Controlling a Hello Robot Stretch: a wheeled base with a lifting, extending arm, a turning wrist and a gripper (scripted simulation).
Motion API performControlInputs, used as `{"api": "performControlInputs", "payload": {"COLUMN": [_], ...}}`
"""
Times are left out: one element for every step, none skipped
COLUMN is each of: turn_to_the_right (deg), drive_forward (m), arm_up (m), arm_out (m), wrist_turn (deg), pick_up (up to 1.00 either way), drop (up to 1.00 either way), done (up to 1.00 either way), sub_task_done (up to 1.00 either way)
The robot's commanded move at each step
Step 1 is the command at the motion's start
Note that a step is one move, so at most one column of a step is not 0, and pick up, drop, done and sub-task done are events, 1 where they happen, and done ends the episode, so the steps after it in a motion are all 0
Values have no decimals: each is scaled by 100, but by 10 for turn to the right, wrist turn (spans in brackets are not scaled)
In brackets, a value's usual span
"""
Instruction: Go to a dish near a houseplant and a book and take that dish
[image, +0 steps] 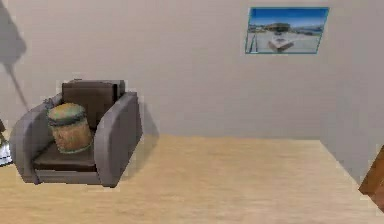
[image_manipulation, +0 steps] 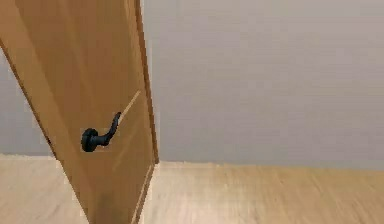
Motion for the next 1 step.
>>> {"api": "performControlInputs", "payload": {"turn_to_the_right": [0], "drive_forward": [65], "arm_up": [0], "arm_out": [0], "wrist_turn": [0], "pick_up": [0], "drop": [0], "done": [0], "sub_task_done": [0]}}
